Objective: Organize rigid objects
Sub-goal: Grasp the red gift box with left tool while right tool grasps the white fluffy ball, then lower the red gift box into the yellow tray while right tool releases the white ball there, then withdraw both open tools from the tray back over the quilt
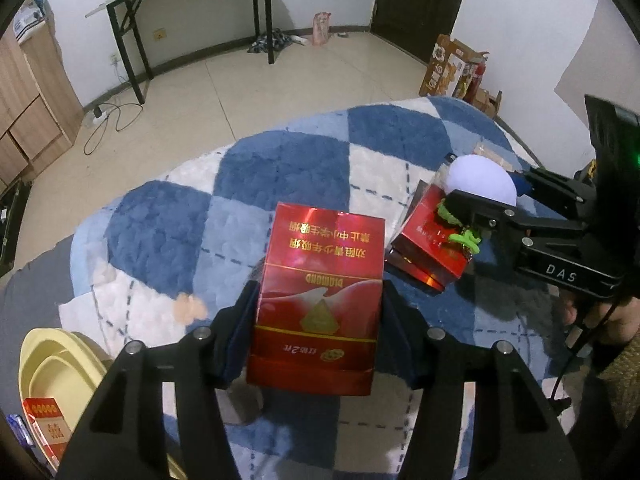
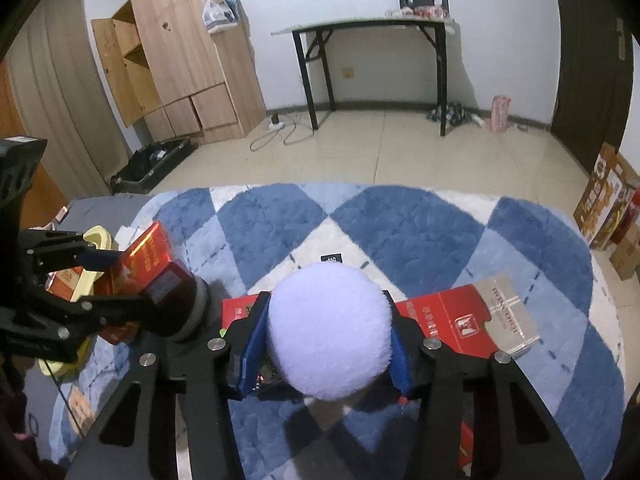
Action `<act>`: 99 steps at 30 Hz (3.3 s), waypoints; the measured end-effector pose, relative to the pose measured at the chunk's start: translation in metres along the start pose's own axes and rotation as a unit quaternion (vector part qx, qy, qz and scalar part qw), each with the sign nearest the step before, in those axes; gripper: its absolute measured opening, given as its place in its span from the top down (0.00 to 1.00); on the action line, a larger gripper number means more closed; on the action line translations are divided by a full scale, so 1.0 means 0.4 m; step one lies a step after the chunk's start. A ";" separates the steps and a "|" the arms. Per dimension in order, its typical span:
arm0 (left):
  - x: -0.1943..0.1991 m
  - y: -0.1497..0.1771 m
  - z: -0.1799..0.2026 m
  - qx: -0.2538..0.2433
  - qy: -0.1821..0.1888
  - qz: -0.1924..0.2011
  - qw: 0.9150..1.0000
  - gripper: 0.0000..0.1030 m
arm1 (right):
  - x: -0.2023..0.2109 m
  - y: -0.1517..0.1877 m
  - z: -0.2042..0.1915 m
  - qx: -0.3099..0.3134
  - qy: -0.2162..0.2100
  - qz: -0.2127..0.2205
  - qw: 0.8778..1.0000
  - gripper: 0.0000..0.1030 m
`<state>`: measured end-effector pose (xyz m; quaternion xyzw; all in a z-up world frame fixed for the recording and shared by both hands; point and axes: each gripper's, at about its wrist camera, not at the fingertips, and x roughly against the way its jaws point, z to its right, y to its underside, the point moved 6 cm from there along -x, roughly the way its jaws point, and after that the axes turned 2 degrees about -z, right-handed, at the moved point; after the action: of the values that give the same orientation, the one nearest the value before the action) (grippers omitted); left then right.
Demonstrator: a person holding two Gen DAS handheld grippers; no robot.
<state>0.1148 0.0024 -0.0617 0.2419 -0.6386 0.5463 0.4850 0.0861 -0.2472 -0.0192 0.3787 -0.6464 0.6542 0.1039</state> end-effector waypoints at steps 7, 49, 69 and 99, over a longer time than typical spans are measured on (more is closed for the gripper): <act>0.083 -0.013 -0.043 0.030 0.017 0.025 0.999 0.42 | 0.062 0.003 0.003 -0.006 -0.015 0.025 1.000 0.52; 0.240 0.707 -0.559 0.227 -0.055 -0.012 0.972 0.43 | -0.251 -0.063 -0.875 0.237 -0.168 -0.124 0.949 0.52; 0.179 0.656 -0.571 0.189 -0.070 -0.011 0.979 0.43 | -0.496 -0.027 -1.007 0.233 -0.136 -0.193 0.943 0.52; 0.513 0.109 -0.207 0.161 -0.012 0.144 0.976 0.00 | 0.222 -0.091 -0.215 0.037 -0.013 -0.031 0.999 0.00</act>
<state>0.0231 0.1375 0.0936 0.2288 -0.5760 0.7031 0.3485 0.0164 -0.1940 0.0752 0.4105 -0.6107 0.6695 0.1015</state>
